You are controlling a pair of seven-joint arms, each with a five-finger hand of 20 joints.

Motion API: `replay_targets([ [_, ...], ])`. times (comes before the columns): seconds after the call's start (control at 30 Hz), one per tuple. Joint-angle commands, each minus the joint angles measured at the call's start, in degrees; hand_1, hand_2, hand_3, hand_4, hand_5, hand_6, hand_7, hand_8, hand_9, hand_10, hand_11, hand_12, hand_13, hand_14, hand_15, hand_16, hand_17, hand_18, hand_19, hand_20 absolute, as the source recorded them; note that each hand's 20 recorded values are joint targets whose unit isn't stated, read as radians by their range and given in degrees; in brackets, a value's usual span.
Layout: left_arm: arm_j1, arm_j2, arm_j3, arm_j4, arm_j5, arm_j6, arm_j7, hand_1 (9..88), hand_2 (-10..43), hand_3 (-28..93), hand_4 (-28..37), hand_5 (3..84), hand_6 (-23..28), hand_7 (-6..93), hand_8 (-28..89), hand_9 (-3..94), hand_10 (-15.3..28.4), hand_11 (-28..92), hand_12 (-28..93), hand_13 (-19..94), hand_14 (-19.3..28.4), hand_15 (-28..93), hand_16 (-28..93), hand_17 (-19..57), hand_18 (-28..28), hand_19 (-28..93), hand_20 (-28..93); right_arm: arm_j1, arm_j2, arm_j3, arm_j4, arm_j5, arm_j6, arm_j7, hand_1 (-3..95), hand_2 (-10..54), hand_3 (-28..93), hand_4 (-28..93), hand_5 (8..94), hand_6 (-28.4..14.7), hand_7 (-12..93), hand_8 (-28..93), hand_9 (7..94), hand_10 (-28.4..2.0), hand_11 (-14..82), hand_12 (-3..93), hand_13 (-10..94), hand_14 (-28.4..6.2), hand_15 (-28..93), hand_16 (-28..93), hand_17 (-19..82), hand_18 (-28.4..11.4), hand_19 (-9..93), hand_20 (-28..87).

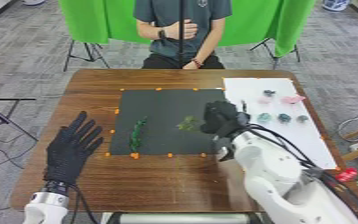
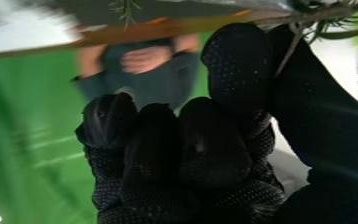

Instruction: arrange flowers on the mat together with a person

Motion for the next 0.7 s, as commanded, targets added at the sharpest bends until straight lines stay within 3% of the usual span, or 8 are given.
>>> replay_targets([
  [0.03,0.6,0.27,1.03,0.09,0.48,-0.29,0.67,21.5,0.1,68,-28.3,27.6,1.6,12.3,-8,23.5,10.6,9,15,21,12.6,10,5,-11.6,21.6,39,8,4.55,-4.12,-8.45,6.35,-4.33,1.0,-1.51,41.8,-9.5,83,-22,84.6,-0.7,54,13,87.6,-8.8,72.0,45.1,79,-10.3,93,32,40,-23.7,93,49],
  [0.17,0.52,0.25,1.14,0.25,0.49,-0.26,0.13,21.9,0.0,69,-28.2,27.6,1.6,12.1,-8,23.5,10.5,9,15,21,12.5,10,5,-11.5,21.5,39,8,5.95,-6.24,-9.51,9.71,-5.83,-1.58,-0.98,42.0,-9.5,83,-22,84.3,-0.5,54,13,87.6,-8.8,71.8,44.6,79,-10.3,93,32,40,-23.7,93,49],
  [0.7,-0.99,1.51,2.39,1.1,0.11,-0.13,-0.51,22.4,0.1,70,-27.9,27.6,1.6,12.5,-8,23.5,10.5,10,15,21,12.4,10,5,-11.5,21.6,39,8,8.21,-12.51,-13.53,16.51,-8.3,2.69,3.55,40.0,-9.5,82,-21,86.4,1.4,51,12,89.5,-8.3,69.8,42.1,81,-9.4,92,30,43,-24.0,93,50],
])
